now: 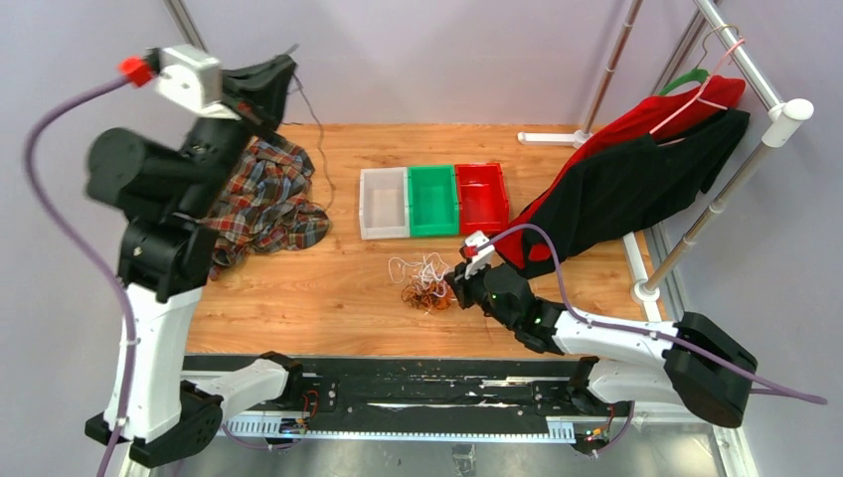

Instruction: Untangle the cables

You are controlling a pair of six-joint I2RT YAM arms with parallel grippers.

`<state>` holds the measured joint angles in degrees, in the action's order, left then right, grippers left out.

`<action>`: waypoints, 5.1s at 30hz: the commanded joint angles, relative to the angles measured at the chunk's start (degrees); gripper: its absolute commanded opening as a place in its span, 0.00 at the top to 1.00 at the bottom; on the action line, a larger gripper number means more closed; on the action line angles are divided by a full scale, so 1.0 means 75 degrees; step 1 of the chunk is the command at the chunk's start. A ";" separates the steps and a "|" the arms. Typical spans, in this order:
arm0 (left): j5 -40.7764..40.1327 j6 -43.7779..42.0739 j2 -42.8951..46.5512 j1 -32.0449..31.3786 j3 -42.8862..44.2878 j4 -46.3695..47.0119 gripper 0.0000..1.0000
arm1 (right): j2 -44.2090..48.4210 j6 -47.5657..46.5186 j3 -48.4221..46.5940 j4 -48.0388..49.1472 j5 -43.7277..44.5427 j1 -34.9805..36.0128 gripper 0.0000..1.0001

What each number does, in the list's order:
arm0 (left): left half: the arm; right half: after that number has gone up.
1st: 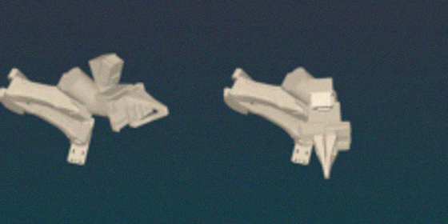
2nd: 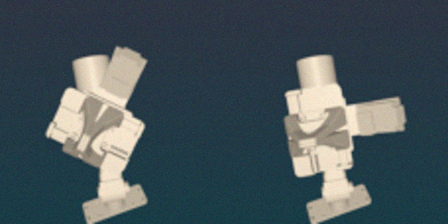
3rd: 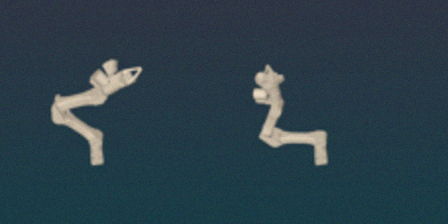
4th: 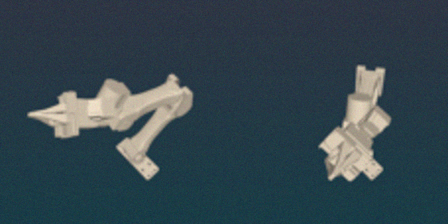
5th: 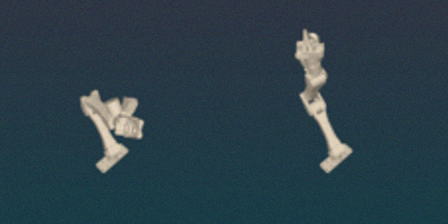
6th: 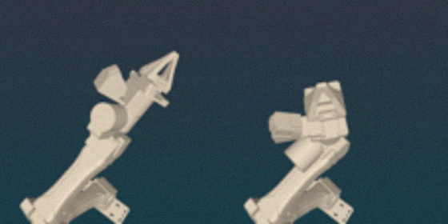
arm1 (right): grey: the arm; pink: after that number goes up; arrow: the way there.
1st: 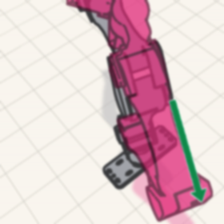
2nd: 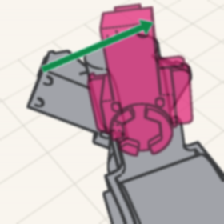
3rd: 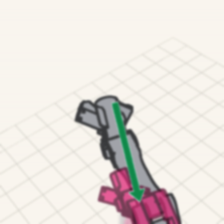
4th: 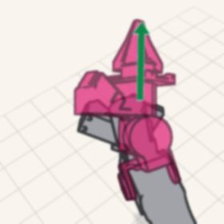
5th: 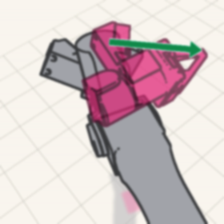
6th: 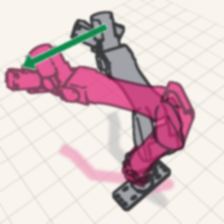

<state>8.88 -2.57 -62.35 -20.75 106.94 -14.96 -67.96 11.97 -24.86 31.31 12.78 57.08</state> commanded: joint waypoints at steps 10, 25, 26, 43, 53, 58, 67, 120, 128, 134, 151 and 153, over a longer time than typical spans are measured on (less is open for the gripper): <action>0.0442 0.0194 -0.0734 -0.0022 -0.1846 0.1181 1.00 | 0.0823 0.0446 -0.0588 -0.2839 0.0150 -0.0062 0.80; 0.0028 -0.0911 -0.2145 -0.0009 -0.3230 0.1584 1.00 | 0.1472 0.0420 -0.0609 -0.3509 0.0835 -0.0064 0.38; 0.0008 -0.0964 -0.2227 -0.0010 -0.3270 0.1667 1.00 | 0.1583 0.0385 -0.0624 -0.3671 0.0870 -0.0070 0.38; -0.0399 -0.1805 -0.3092 0.0025 -0.3417 0.1357 1.00 | 0.2304 0.0385 -0.1493 -0.5552 0.0801 -0.0093 0.34; -0.0616 -0.2060 -0.4278 0.0019 -0.3467 0.0893 1.00 | 0.2222 0.0824 -0.1516 -0.5449 0.1138 -0.0157 0.33; -0.1026 -0.2299 -0.5050 0.0013 -0.3301 0.0508 1.00 | 0.2128 0.0562 -0.1567 -0.5338 0.1369 -0.0154 0.32; -0.1311 -0.2365 -0.5690 0.0013 -0.3695 0.1058 1.00 | 0.1792 0.0604 -0.1651 -0.5092 0.1259 -0.0342 0.32; 0.4325 -0.3396 -0.4774 -0.1814 -0.4448 -0.3810 0.30 | 0.2206 0.1374 -0.1341 -0.5327 -0.1034 -0.1815 0.35; 0.3546 -0.3109 -0.4872 -0.1874 -0.5092 -0.2638 0.53 | 0.2338 0.1421 -0.1167 -0.4732 -0.1309 -0.1810 0.35; 0.3087 -0.2792 -0.4410 -0.1862 -0.5235 -0.2292 0.99 | 0.1946 0.1607 -0.1048 -0.3735 -0.2124 -0.1815 0.27; 0.3880 -0.2762 -0.2487 -0.1786 -0.4109 -0.4445 0.99 | -0.0535 0.2175 -0.1303 -0.2001 -0.2101 -0.1508 0.32; 0.3823 -0.2718 -0.2302 -0.1787 -0.4022 -0.4499 0.99 | -0.0393 0.2310 -0.1188 -0.2091 -0.1733 -0.1515 0.40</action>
<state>36.12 -23.35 -83.00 -34.24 74.32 -45.67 -72.25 26.89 -32.99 14.55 -5.87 45.01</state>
